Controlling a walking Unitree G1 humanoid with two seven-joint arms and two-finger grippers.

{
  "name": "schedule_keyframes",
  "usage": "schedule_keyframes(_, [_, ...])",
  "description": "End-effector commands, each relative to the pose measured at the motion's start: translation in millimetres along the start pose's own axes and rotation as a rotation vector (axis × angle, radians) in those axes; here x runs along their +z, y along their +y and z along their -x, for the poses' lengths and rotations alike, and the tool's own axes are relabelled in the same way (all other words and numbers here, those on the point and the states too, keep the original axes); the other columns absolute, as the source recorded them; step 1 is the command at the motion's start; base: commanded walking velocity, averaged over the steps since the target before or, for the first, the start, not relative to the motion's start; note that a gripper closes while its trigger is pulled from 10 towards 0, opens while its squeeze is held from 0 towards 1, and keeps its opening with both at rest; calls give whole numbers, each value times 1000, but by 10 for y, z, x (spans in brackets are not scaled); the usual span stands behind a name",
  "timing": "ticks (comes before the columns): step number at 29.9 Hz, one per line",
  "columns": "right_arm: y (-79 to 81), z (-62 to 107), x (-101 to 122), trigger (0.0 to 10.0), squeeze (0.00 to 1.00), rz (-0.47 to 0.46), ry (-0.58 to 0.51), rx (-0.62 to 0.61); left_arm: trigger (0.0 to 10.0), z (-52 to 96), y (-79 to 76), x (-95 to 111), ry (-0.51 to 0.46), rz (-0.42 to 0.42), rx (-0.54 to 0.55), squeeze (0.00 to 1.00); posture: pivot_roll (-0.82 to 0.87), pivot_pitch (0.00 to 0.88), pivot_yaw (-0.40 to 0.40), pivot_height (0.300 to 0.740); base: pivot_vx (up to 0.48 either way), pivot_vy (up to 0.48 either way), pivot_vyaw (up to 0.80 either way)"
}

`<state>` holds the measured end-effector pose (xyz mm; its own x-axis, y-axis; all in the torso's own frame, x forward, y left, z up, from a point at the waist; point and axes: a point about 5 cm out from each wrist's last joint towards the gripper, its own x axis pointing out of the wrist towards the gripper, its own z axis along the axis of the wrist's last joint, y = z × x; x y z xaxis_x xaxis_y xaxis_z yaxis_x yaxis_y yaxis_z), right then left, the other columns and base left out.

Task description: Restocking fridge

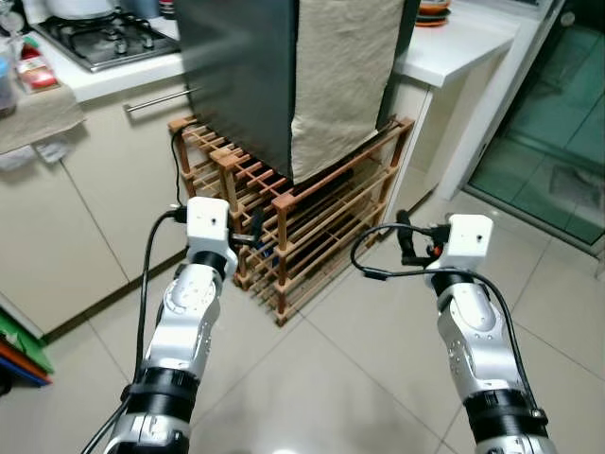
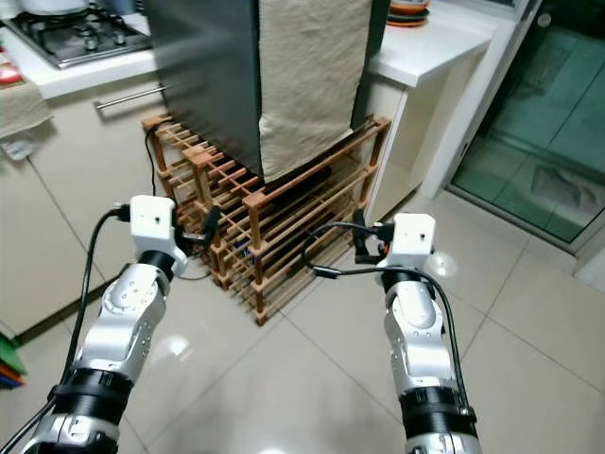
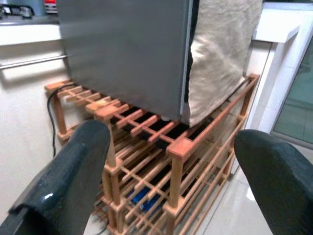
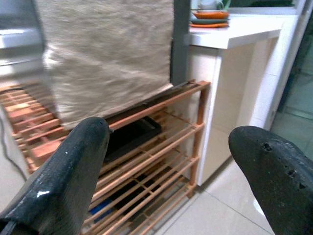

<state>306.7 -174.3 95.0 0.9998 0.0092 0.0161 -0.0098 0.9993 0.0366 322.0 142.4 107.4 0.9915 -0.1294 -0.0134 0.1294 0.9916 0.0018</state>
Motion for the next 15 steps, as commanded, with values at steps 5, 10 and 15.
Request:
schedule_keyframes(5, [-143,13,10,10000,0,18,2,-39,10000,-42,-112,63,-23,9,-24,0,-35,0,-22,735,480,0,0])
schedule_keyframes(10, [-133,8,11,10000,0,18,2,-37,10000,-49,-92,76,-30,13,-10,0,-35,0,-21,735,480,0,0])
schedule_keyframes(15, [-133,5,13,10000,0,20,1,-35,10000,-65,-65,101,-39,30,7,0,-37,0,-21,735,480,0,0])
